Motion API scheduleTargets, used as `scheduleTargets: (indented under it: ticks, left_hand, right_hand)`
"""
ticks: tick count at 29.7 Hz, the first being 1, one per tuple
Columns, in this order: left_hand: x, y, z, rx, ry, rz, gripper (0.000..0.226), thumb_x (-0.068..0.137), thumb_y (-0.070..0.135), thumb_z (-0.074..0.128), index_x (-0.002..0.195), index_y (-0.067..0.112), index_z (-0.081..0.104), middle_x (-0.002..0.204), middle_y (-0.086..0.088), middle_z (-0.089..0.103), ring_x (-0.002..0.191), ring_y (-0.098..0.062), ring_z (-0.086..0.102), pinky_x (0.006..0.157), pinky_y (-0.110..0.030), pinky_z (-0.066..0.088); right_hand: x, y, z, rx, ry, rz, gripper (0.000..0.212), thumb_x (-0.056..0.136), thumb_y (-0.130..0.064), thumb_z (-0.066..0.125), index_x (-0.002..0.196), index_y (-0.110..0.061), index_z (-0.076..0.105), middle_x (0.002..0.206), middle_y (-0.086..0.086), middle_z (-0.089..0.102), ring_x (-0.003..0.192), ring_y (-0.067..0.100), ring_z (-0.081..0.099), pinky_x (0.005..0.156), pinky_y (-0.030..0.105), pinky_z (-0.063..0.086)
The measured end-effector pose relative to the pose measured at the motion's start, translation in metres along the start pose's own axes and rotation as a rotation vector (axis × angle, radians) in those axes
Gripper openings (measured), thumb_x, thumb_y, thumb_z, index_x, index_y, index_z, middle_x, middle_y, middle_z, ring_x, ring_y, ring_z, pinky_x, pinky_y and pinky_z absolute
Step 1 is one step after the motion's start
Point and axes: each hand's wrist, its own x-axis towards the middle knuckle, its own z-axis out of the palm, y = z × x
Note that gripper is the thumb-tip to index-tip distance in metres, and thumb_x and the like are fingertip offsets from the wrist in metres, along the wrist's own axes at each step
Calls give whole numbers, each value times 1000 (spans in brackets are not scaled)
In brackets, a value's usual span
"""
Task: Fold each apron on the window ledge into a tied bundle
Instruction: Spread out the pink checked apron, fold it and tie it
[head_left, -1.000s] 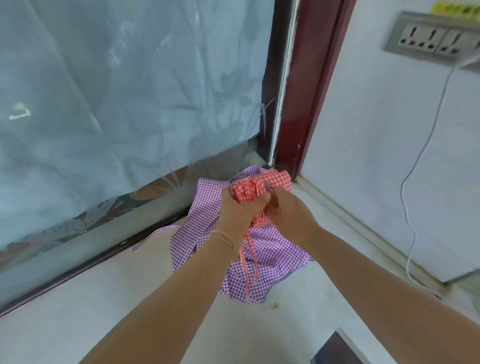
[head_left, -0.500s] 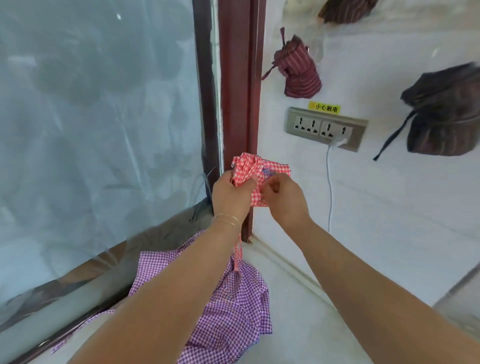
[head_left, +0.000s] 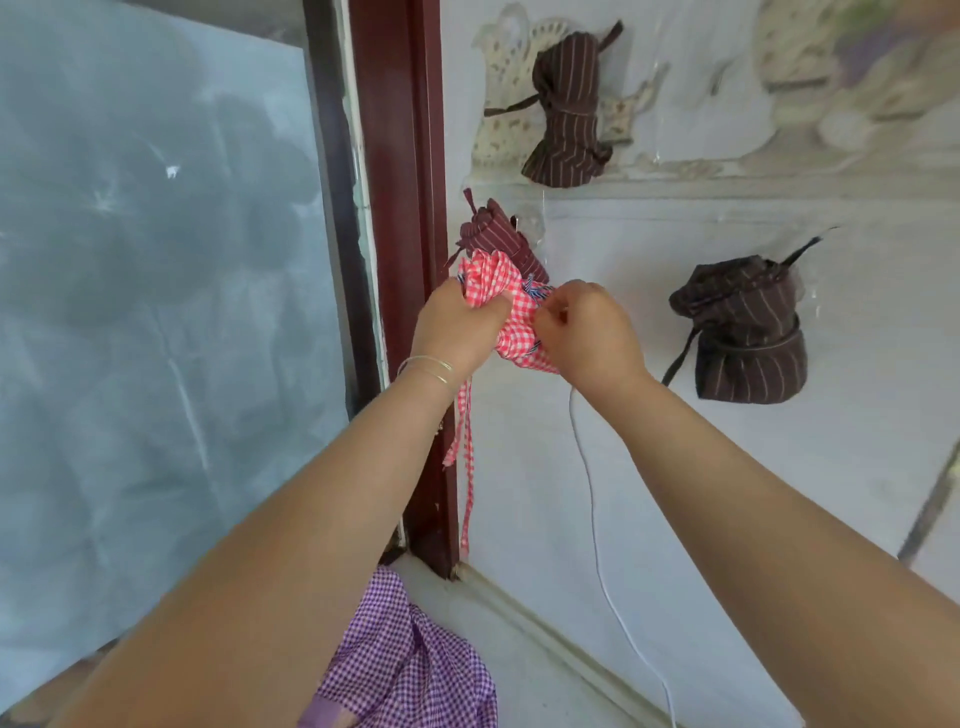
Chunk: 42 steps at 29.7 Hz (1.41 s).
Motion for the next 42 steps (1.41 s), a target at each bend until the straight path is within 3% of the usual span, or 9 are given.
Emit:
scheduleTargets:
  ticks: [4,12,18,21,25,28,33,36,42]
  left_hand:
    - [14,39,3,-55,-10,51,45,67,32,65,88,-7,65,91,-22,69,87,-36,68,76,-55,56]
    - [38,132,21,-62,-84,160,37,56,29,68,82,4,69,88,-20,71,79,-34,71,73,-53,58]
    - [54,174,40,-237,-133,71,31,67,21,70,89,-1,67,78,-17,72,69,-29,71,67,-47,60]
    - [60,193,47,-305,-143,48,11,82,14,66,81,4,61,69,-11,65,50,-22,64,48,-33,57]
    - [67,208,59,-309,-171,42,12,87,12,64,79,4,59,67,-9,60,44,-17,60,51,-33,59]
    - [69,212,69,-310,-179,38,14,92,10,58,81,3,56,64,-8,55,33,-13,55,40,-24,52]
    - [72,204,80,-365,-185,69,32,96,8,53,124,-8,52,64,-7,53,31,-8,52,35,-19,43]
    - [73,201,82,-324,-179,89,40,95,11,57,130,-7,50,69,-8,56,38,-11,55,37,-20,45]
    - [69,195,84,-309,-186,99,13,92,8,59,104,2,59,61,-6,54,30,-6,52,35,-17,41]
  right_hand:
    - [26,-5,-37,4,-22,42,18,87,-22,58,88,-5,66,85,9,67,81,27,61,67,34,48]
    - [81,-15,-115,-114,97,-3,24,84,-13,56,83,7,68,87,27,67,69,31,55,62,39,46]
    - [122,-23,-159,-203,127,-30,23,83,-20,61,89,-2,73,88,21,70,85,31,66,75,36,53]
    - [136,-26,-174,-211,114,-18,20,88,-17,59,95,-5,74,95,16,71,85,26,66,84,38,55]
    - [148,-22,-186,-251,121,-10,25,92,-14,55,107,-4,72,110,17,69,103,29,63,86,34,49]
    - [154,-15,-190,-257,139,18,25,92,-15,55,107,-4,72,113,15,68,107,28,61,88,32,48]
    - [154,-7,-188,-232,165,30,22,93,-10,55,105,-12,73,113,8,69,106,23,62,77,23,43]
    - [150,-4,-184,-240,194,14,22,92,-8,55,104,-13,73,112,8,69,104,22,62,74,21,40]
    - [142,2,-178,-311,135,9,23,92,-9,55,106,-10,73,107,13,70,99,29,64,77,27,45]
